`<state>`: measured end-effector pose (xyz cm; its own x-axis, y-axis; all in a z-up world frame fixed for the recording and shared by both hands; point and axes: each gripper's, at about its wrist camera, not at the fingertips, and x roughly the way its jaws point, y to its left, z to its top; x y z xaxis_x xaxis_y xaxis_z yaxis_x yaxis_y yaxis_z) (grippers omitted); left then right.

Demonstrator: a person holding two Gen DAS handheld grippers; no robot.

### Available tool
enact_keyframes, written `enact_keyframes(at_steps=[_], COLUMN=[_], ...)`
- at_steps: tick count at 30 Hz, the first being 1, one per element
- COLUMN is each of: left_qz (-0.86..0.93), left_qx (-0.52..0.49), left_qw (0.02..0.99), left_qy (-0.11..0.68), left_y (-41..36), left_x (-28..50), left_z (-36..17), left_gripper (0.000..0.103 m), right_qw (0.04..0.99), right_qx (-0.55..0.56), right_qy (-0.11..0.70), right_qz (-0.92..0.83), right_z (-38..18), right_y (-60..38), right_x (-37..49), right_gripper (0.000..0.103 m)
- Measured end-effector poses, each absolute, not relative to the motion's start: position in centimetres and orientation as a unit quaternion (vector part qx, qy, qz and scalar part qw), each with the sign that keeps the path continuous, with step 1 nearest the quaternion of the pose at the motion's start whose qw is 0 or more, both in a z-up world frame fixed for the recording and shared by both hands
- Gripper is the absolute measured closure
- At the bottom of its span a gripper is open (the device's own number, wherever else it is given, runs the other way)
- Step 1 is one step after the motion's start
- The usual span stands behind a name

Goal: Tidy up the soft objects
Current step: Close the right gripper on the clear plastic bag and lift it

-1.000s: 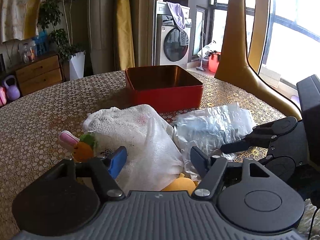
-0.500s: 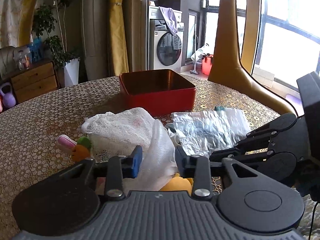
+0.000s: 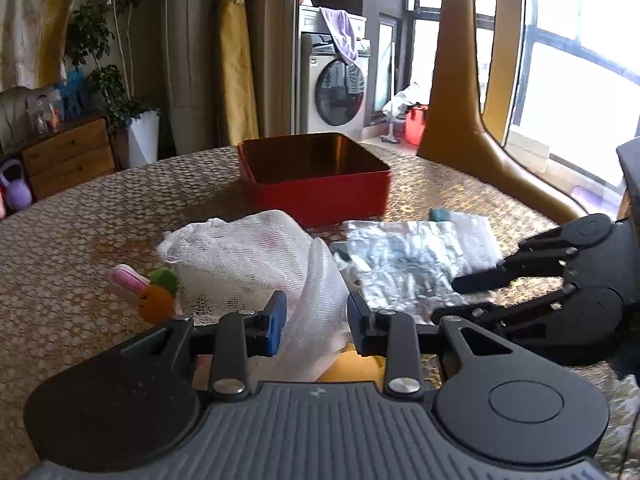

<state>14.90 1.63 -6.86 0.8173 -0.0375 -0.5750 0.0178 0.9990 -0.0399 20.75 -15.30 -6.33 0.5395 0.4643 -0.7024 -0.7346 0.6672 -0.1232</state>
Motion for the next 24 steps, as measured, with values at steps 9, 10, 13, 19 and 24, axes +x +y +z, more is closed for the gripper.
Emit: enact_keyframes(at_steps=[9, 10, 13, 19, 24], left_qz=[-0.033, -0.038, -0.048, -0.051, -0.073], left_qx=[-0.030, -0.037, -0.062, -0.057, -0.070], left_qw=[0.953, 0.951, 0.945, 0.946, 0.942], left_qy=[0.301, 0.305, 0.317, 0.314, 0.321], left_y=[1.7, 1.7, 2.0, 1.8, 1.6], left_x=[15.1, 15.2, 15.5, 15.3, 15.5], left_z=[-6.7, -6.8, -6.9, -6.5, -6.6], left_gripper=[0.030, 0.028, 0.028, 0.025, 0.024], right_qw=[0.871, 0.872, 0.873, 0.874, 0.874], right_qx=[-0.193, -0.192, -0.186, -0.186, -0.185], right_qy=[0.319, 0.319, 0.322, 0.323, 0.326], right_qz=[0.321, 0.318, 0.314, 0.312, 0.308], right_z=[-5.4, -5.4, -5.5, -5.5, -5.6], right_y=[-17.6, -17.8, -18.3, -18.6, -18.6], right_x=[24.2, 24.5, 24.7, 24.4, 24.8], right_gripper=[0.041, 0.040, 0.040, 0.036, 0.030])
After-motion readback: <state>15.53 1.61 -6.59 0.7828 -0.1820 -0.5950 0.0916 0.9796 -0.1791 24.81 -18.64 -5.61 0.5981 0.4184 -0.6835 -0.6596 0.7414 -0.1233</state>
